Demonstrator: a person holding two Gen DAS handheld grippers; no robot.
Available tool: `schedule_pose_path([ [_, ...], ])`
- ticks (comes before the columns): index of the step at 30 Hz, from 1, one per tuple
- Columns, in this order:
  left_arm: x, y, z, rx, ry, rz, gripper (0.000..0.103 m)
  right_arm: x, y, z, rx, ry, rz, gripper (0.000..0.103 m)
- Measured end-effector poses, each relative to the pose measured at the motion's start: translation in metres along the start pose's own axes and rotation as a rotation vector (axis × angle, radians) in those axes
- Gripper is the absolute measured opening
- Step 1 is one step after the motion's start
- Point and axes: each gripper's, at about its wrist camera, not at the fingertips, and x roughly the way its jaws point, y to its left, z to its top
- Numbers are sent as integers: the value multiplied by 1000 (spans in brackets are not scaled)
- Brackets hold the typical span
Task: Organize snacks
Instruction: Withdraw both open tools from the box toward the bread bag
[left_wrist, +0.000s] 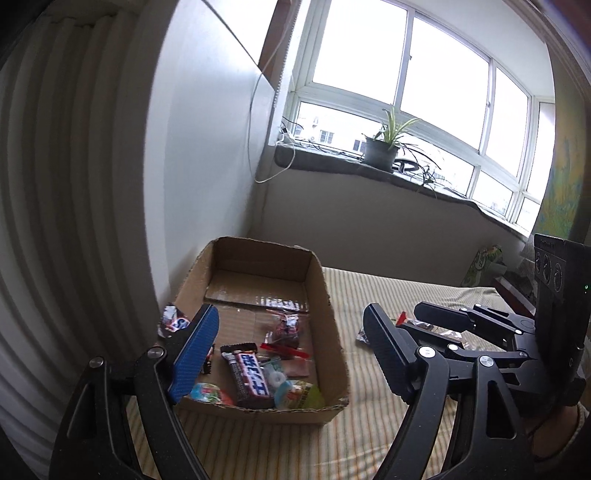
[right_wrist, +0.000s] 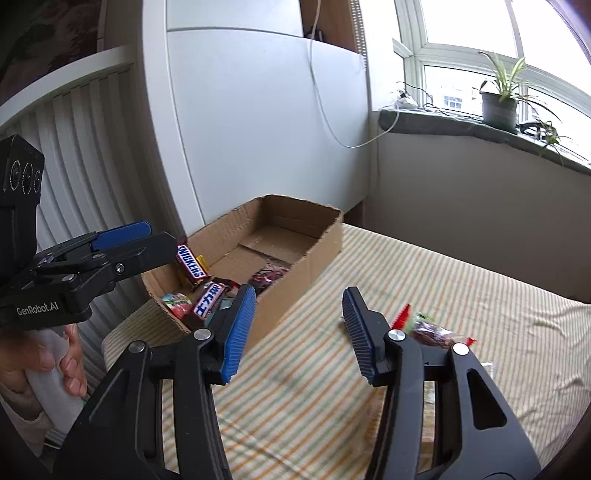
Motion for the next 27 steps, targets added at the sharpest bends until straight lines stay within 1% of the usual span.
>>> schedule_pose_path([
  [3, 10, -34, -1, 46, 22, -35, 81, -24, -36, -14, 50, -12, -55, 52],
  [9, 28, -102, -6, 131, 66, -132, 81, -72, -103, -41, 148, -30, -176, 52],
  [10, 32, -110, -8, 140, 74, -141, 81, -78, -111, -43, 160, -34, -188, 54],
  [11, 35, -116, -9, 143, 83, -145, 81, -83, -116, -45, 168, -37, -196, 58],
  [12, 38, -119, -11, 142, 94, -144, 81, -86, -120, -45, 172, -38, -203, 60],
  [16, 51, -123, -17, 109, 150, -128, 81, -86, -123, -43, 156, -35, -197, 61],
  [18, 58, -121, -20, 87, 178, -113, 81, -79, -119, -40, 140, -20, -185, 61],
  [21, 71, -115, -26, 53, 224, -91, 81, -64, -116, -37, 115, 15, -175, 63],
  [23, 81, -110, -31, 16, 269, -81, 81, -53, -115, -36, 99, 44, -170, 67],
  [26, 99, -100, -37, -53, 335, -80, 81, -30, -114, -32, 67, 104, -159, 67],
  [27, 103, -97, -38, -64, 343, -65, 81, -21, -114, -30, 54, 121, -160, 67],
])
